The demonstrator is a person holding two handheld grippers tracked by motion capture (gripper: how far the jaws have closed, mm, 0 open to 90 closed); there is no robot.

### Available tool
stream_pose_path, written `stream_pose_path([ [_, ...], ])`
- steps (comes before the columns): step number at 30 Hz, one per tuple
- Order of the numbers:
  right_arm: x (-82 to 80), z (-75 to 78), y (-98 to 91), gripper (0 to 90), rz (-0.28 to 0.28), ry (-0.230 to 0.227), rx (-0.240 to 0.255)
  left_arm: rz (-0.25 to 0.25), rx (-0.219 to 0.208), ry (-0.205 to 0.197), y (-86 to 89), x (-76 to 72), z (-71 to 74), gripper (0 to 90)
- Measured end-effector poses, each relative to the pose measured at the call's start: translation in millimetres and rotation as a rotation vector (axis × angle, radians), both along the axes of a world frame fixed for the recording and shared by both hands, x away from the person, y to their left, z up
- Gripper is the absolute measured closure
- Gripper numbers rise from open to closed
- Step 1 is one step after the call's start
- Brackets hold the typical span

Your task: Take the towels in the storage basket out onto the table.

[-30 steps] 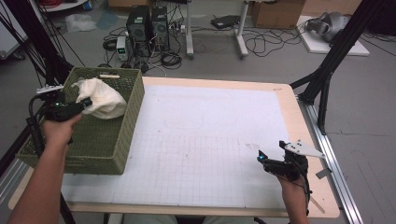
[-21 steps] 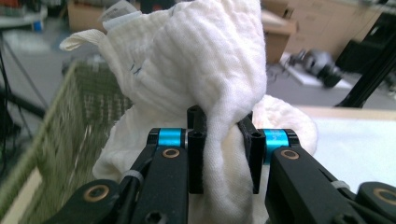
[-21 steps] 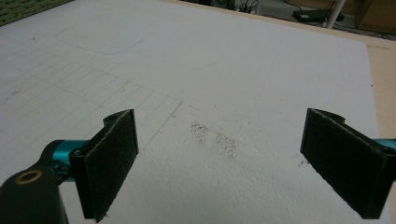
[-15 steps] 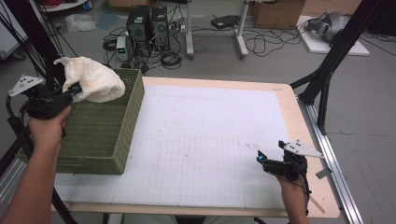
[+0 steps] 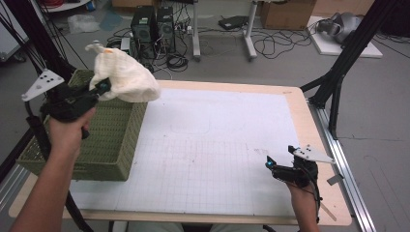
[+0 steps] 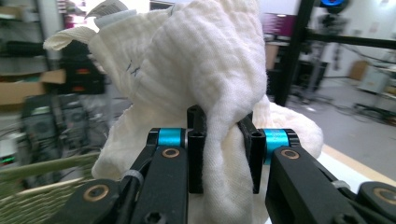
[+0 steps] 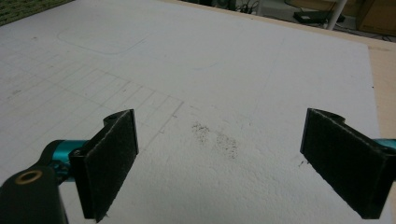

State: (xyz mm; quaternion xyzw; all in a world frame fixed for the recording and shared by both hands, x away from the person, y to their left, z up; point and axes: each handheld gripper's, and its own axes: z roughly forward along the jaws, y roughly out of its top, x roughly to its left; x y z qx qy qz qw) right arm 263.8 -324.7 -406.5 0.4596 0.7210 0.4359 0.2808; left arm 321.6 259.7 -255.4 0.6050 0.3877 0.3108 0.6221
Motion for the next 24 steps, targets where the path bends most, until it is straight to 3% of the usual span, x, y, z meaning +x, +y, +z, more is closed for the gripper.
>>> stream_pose_path([
  [4,0.2,0.0,0.6,10.5,0.006,-0.001,-0.001,-0.093,0.029,-0.009,-32.6,-3.7,-3.1,77.2],
  [5,0.2,0.0,0.6,10.5,0.006,-0.001,-0.001,-0.093,0.029,-0.009,-32.6,-3.7,-3.1,77.2],
  [14,0.0,0.0,1.2,10.5,0.005,0.0,-0.001,-0.227,0.038,0.036,-91.6,1.2,-26.1,77.2],
  [24,0.4,-0.1,0.0,10.5,0.008,-0.005,-0.003,-0.302,0.087,0.089,-134.6,5.1,-54.4,77.1],
])
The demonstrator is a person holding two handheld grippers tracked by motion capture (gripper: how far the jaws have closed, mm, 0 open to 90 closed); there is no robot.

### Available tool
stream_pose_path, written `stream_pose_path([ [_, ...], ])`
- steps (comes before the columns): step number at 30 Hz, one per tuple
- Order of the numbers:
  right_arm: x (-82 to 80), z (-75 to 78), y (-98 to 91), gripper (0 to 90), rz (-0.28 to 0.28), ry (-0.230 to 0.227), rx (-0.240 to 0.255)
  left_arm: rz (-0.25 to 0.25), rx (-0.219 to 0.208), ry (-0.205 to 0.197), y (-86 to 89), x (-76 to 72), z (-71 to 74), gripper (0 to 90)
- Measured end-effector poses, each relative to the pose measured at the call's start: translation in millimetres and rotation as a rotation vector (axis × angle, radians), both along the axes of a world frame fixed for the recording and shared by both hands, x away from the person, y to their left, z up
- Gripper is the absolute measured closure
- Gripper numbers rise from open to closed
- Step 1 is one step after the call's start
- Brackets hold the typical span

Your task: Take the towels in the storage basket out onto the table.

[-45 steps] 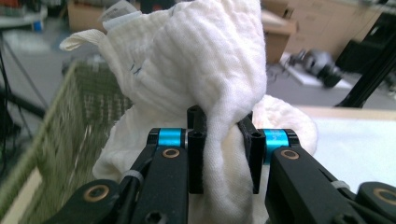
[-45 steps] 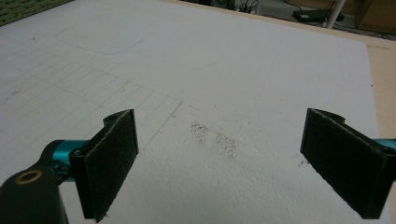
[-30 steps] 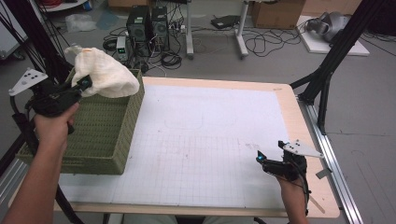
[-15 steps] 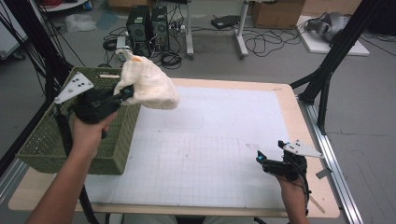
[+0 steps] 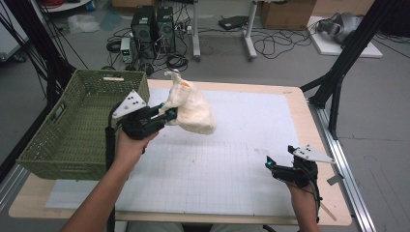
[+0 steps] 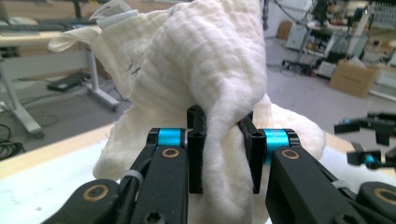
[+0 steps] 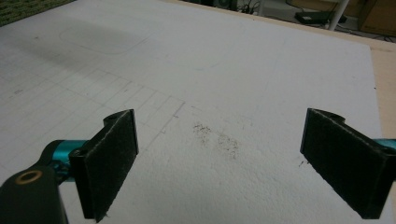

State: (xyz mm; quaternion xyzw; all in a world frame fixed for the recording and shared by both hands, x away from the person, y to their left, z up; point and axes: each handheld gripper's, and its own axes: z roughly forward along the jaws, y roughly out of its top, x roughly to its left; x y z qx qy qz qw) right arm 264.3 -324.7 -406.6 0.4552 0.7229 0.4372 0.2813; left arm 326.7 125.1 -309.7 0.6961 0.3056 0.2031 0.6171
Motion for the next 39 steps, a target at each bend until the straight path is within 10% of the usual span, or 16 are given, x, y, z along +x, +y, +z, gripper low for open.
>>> stream_pose_path([
  [9,-0.3,0.1,0.5,10.5,0.001,0.005,0.004,-0.037,0.092,0.061,-29.5,4.4,-30.7,76.8],
  [17,-0.1,-0.2,0.9,10.5,0.0,0.007,0.006,-0.029,0.258,0.107,-52.3,9.8,-58.5,75.8],
  [26,0.5,-0.5,1.3,10.5,0.003,0.004,-0.002,-0.064,0.301,0.166,-89.9,11.9,-88.1,71.4],
  [34,-0.1,-0.4,0.3,10.5,0.003,0.007,0.0,-0.173,0.227,0.242,-119.1,7.8,-102.3,40.3],
  [39,-0.1,-1.0,-1.3,10.5,0.001,0.005,-0.002,-0.192,0.137,0.201,-110.8,1.1,-92.1,37.1],
])
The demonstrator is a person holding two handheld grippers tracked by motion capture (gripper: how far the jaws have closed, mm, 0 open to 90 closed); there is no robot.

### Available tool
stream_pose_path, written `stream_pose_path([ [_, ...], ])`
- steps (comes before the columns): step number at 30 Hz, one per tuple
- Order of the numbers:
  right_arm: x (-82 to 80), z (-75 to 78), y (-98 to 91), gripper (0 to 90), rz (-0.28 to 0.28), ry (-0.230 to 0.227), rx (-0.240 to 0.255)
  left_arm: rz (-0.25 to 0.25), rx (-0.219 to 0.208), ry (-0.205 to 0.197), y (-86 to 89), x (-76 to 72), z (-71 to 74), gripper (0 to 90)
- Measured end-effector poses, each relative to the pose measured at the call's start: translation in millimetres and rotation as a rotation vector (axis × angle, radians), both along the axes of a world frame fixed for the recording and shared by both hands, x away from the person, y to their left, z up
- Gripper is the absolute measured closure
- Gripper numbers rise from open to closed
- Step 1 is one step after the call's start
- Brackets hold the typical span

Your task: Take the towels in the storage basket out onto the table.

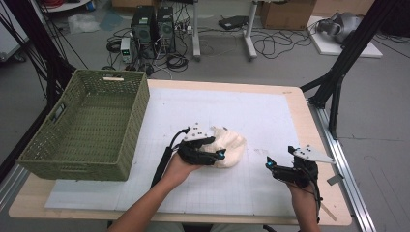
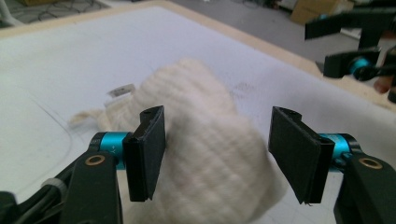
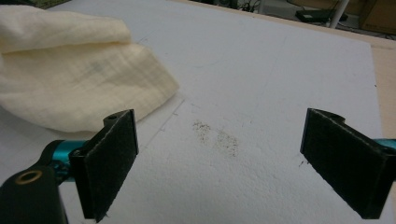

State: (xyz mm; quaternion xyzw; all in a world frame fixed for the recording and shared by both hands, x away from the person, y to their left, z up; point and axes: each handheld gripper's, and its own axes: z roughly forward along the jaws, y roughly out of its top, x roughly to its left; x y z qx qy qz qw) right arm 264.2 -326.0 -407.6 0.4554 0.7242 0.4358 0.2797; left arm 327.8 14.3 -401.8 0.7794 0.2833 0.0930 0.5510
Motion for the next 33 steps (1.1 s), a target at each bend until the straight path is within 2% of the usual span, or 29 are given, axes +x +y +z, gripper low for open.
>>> stream_pose_path([
  [2,-0.3,0.1,0.1,10.5,-0.001,0.002,0.004,0.011,-0.007,-0.01,5.0,0.4,2.4,37.1],
  [3,-0.4,0.1,0.3,10.5,-0.002,0.002,0.002,0.039,-0.023,-0.025,16.8,1.2,5.7,37.1],
  [4,-0.4,0.1,0.3,10.5,-0.001,0.002,0.0,0.039,-0.023,-0.025,16.8,1.2,5.7,37.1],
  [5,-0.6,0.1,0.5,10.5,-0.002,0.004,0.0,0.074,-0.026,-0.038,30.3,2.3,6.8,37.1],
  [6,-0.7,0.0,0.5,10.5,-0.003,0.005,0.001,0.074,-0.026,-0.038,30.3,2.3,6.8,37.2],
  [7,-0.8,-0.1,0.7,10.5,-0.006,0.008,0.004,0.094,-0.027,-0.04,39.6,3.0,6.0,37.3],
  [8,-0.6,-0.3,0.8,10.5,-0.005,0.008,0.005,0.13,-0.027,-0.037,54.5,4.0,3.0,37.4],
  [10,-0.2,-0.5,0.9,10.5,-0.003,0.006,0.0,0.142,-0.023,-0.036,60.1,4.1,1.4,37.6],
  [11,-0.1,-0.6,1.1,10.5,-0.003,0.01,-0.003,0.172,-0.017,-0.033,73.6,3.7,-4.4,38.0],
  [13,0.8,-1.2,1.9,10.5,-0.005,0.016,0.001,0.193,-0.003,-0.022,84.4,3.3,-10.2,38.0],
  [15,1.8,-1.7,2.1,10.5,-0.007,0.026,0.004,0.203,-0.001,-0.022,88.8,2.8,-12.4,35.7],
  [16,2.0,-1.8,2.4,10.5,-0.009,0.03,0.005,0.235,-0.007,-0.025,95.8,1.3,-15.4,32.8],
  [18,2.6,-2.0,3.1,10.5,-0.01,0.036,0.006,0.25,-0.022,-0.015,101.2,1.0,-17.5,24.6],
  [20,3.1,-2.3,2.9,10.5,-0.008,0.035,0.002,0.248,-0.022,-0.008,103.3,1.6,-17.8,22.5],
  [24,6.0,-4.8,3.7,10.5,0.006,0.063,-0.004,0.254,-0.032,-0.01,109.3,0.8,-16.6,21.9],
  [25,6.7,-5.6,4.2,10.5,0.01,0.065,-0.011,0.254,-0.024,-0.012,111.0,0.0,-16.5,21.9],
  [27,7.5,-6.1,4.5,10.5,0.011,0.069,-0.019,0.252,-0.033,-0.024,113.4,-1.9,-18.6,21.9],
  [30,9.7,-7.1,4.4,10.4,0.003,0.069,-0.013,0.247,-0.027,-0.012,115.9,-0.6,-20.6,21.5],
  [33,11.3,-8.7,4.1,10.5,0.002,0.076,-0.015,0.243,-0.045,-0.018,116.2,-0.2,-20.1,21.8],
])
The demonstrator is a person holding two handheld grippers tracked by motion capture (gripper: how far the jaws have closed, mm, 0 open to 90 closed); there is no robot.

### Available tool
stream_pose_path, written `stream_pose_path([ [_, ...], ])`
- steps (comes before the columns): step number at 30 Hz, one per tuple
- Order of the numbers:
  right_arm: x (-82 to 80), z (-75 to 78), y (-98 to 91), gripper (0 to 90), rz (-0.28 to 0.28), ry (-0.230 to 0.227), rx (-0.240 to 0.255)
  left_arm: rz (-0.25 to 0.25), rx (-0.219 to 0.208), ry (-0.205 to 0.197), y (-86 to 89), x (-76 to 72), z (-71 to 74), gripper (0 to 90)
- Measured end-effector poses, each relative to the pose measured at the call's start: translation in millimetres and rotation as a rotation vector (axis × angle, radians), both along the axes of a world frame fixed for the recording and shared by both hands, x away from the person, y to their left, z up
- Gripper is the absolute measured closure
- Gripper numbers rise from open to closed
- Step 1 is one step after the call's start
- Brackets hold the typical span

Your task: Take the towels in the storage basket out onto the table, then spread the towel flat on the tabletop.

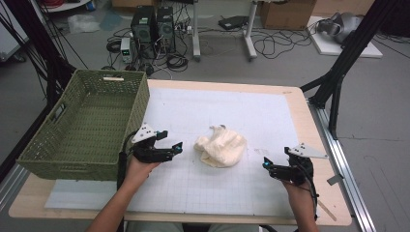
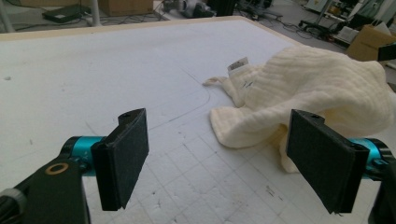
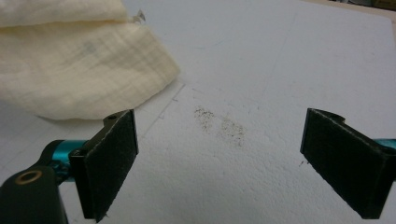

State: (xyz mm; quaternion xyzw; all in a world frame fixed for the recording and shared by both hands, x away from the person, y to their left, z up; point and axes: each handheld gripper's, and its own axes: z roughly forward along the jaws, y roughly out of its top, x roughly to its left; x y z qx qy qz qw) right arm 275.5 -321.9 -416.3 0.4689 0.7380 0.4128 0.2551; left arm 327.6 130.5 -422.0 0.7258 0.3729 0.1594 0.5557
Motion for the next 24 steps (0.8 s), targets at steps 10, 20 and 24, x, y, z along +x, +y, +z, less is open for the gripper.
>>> stream_pose_path([
  [10,-2.9,1.9,0.9,10.4,0.008,-0.017,0.002,0.011,0.01,-0.013,1.1,-1.5,1.5,22.3],
  [20,-1.9,1.8,-0.4,10.4,0.014,-0.011,0.016,-0.002,0.005,0.008,0.2,0.8,-0.9,24.1],
  [24,-1.7,2.4,1.0,10.4,0.014,-0.01,0.026,0.0,0.01,0.009,0.3,1.3,-1.3,24.1],
])
